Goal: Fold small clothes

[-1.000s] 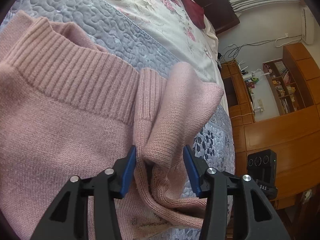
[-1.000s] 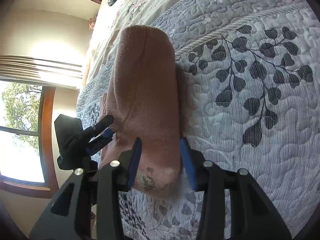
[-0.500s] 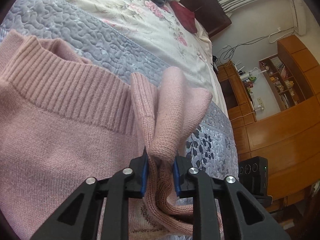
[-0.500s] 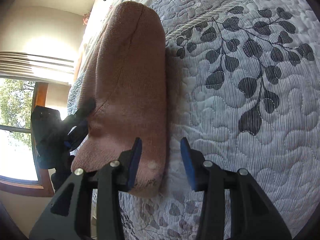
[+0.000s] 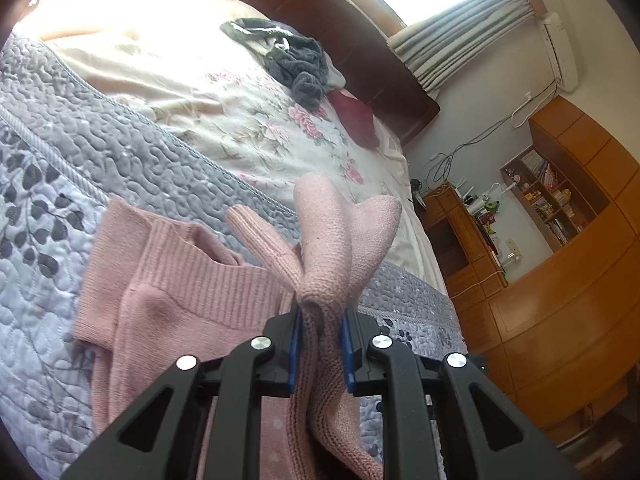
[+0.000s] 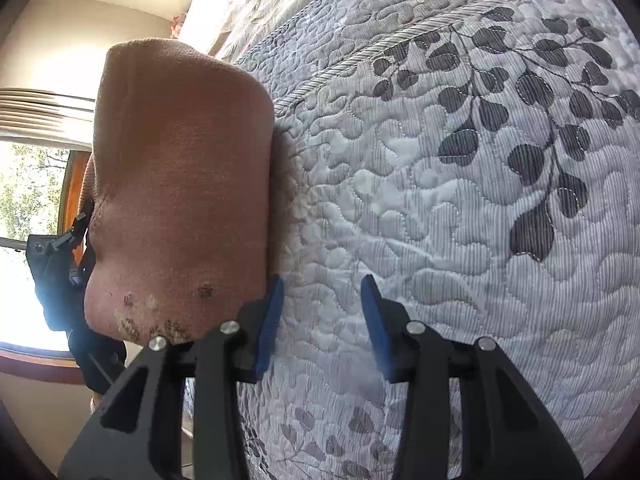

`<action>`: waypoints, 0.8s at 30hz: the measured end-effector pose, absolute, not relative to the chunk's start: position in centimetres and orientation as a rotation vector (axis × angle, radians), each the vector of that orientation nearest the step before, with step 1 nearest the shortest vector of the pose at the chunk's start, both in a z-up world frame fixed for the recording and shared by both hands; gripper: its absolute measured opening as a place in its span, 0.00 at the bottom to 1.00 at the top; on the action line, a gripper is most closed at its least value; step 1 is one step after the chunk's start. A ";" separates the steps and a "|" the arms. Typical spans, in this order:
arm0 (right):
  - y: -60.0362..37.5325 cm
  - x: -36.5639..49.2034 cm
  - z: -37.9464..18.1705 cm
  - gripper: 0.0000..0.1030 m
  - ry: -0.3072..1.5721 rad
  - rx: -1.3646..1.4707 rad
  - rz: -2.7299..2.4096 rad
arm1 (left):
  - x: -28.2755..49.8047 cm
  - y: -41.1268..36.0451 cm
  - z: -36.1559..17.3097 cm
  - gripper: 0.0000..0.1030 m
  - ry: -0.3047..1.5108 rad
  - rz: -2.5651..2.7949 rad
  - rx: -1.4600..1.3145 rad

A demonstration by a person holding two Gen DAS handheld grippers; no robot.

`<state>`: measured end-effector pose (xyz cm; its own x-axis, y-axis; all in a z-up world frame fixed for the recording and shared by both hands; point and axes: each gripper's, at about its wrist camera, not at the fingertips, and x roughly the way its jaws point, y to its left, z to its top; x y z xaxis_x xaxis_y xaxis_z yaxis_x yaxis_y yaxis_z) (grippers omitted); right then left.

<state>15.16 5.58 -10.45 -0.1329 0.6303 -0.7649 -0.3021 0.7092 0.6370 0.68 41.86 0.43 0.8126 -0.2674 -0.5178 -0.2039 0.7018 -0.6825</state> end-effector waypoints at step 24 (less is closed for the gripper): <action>15.3 10.4 -11.1 0.51 1.546 0.129 1.015 | -7.2 47.3 -6.7 0.29 0.782 0.136 -0.897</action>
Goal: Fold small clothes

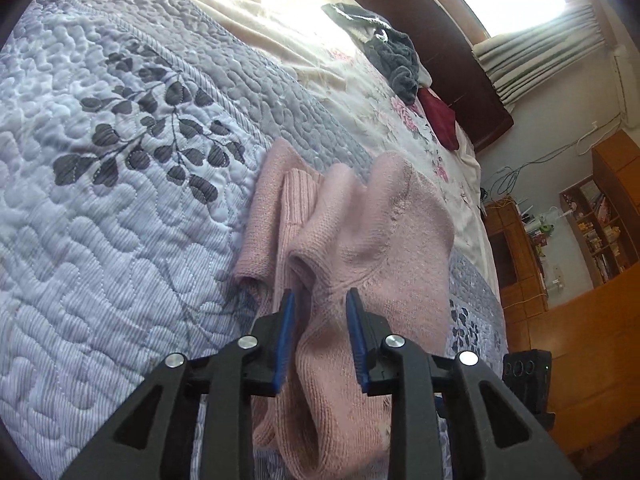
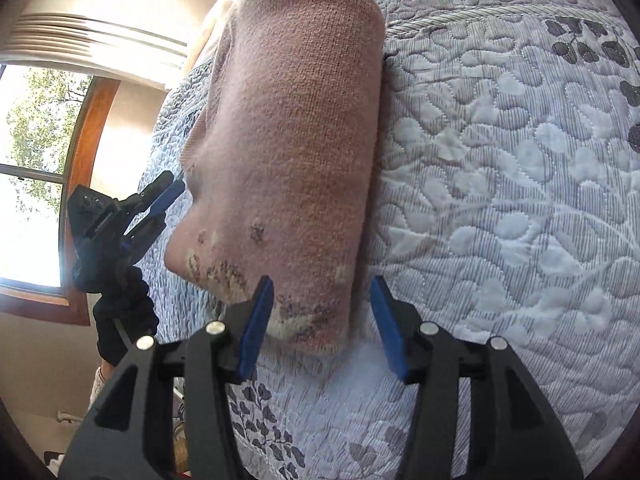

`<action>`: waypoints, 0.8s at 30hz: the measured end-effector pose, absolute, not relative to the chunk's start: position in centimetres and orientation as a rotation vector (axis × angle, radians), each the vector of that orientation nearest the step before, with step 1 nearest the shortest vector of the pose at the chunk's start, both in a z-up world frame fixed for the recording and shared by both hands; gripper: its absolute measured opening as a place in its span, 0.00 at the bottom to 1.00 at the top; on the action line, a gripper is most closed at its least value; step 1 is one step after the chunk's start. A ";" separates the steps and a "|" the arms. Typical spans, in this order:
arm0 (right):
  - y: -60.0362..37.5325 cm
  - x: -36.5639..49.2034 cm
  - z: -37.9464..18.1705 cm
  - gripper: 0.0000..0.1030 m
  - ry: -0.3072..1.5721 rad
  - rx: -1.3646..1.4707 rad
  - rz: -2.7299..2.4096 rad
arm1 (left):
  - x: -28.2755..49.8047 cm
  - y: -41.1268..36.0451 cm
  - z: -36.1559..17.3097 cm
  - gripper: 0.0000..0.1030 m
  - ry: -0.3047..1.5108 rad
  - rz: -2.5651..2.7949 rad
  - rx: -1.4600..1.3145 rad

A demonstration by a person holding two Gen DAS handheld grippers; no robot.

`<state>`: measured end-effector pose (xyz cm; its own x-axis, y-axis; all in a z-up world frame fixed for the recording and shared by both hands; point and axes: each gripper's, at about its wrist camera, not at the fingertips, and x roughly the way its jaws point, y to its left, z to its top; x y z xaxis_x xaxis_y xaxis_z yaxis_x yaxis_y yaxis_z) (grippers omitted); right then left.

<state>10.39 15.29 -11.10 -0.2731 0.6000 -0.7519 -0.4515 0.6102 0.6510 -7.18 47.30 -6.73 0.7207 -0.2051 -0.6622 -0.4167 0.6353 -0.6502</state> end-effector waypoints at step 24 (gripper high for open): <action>17.8 9.5 -14.4 0.29 1.635 0.112 1.001 | -9.9 43.5 -9.3 0.18 0.999 0.120 -0.717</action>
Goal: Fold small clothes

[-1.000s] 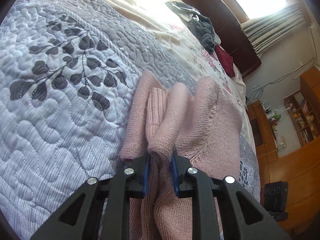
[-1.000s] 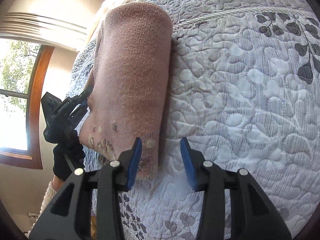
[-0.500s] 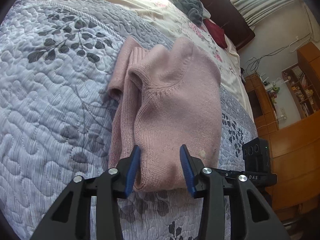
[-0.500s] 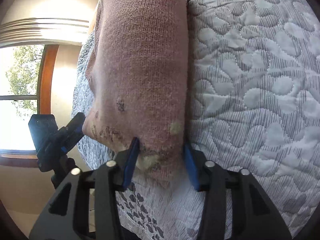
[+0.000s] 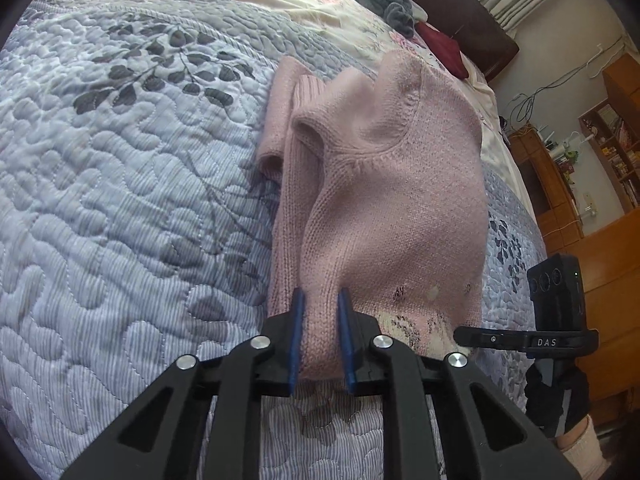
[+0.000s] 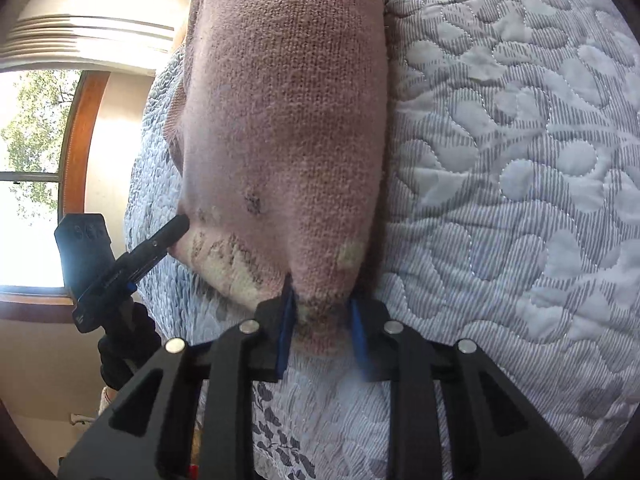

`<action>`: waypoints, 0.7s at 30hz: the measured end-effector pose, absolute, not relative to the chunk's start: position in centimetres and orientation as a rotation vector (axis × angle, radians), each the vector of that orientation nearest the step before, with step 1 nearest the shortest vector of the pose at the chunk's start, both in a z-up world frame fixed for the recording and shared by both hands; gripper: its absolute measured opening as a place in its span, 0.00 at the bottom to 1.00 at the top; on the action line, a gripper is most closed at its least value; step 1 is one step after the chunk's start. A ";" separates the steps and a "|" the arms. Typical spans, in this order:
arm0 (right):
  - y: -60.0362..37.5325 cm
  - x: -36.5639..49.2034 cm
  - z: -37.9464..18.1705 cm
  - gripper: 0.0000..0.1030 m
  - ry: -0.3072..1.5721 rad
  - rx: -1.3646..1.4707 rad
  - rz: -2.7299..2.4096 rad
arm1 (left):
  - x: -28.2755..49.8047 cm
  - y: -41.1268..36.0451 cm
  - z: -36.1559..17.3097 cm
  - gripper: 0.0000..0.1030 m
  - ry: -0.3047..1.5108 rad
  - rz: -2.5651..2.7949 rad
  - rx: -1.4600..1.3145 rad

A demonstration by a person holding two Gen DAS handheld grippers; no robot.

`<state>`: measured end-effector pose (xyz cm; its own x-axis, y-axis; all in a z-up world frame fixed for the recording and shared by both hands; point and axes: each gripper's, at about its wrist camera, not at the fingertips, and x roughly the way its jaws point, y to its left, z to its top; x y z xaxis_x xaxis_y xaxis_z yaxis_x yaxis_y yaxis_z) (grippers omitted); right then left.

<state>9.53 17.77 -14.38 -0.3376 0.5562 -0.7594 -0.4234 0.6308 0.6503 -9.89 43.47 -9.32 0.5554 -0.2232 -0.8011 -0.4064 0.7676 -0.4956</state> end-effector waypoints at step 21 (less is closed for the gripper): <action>15.5 12.4 -10.7 0.53 1.460 -0.049 0.970 | 6.1 49.9 -5.8 0.31 0.995 0.119 -0.543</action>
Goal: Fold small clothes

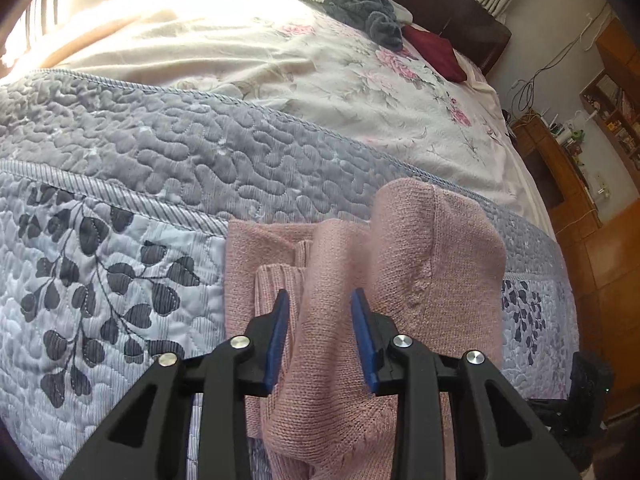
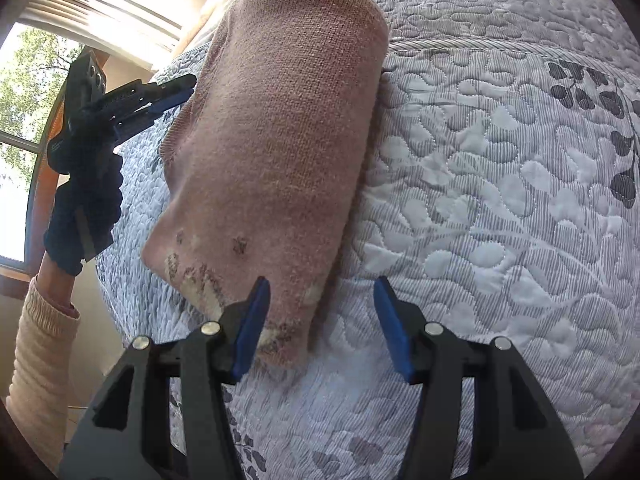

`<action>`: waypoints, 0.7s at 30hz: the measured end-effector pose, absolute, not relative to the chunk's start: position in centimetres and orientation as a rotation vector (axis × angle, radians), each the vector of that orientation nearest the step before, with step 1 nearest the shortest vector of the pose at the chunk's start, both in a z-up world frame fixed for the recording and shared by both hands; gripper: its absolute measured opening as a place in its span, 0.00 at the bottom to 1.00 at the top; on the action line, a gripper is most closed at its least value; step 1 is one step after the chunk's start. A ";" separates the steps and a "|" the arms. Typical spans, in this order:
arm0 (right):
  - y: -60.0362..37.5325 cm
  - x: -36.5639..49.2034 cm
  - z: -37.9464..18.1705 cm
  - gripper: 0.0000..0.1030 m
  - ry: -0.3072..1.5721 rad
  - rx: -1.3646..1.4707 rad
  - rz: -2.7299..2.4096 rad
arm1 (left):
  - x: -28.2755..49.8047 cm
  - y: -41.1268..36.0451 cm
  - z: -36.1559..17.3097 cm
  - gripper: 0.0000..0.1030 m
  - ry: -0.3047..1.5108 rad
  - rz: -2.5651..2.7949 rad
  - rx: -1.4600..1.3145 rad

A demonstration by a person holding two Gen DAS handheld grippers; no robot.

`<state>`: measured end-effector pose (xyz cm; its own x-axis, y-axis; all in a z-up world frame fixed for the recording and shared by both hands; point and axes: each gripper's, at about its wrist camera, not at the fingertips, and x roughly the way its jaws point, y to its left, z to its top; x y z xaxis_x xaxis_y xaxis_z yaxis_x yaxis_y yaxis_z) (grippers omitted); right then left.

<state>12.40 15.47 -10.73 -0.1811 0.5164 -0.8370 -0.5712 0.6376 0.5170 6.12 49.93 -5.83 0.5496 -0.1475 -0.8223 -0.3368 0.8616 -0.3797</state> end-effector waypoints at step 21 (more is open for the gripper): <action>18.2 12.4 -11.0 0.53 1.472 -0.057 0.966 | -0.5 54.1 -9.0 0.00 0.907 0.340 -0.711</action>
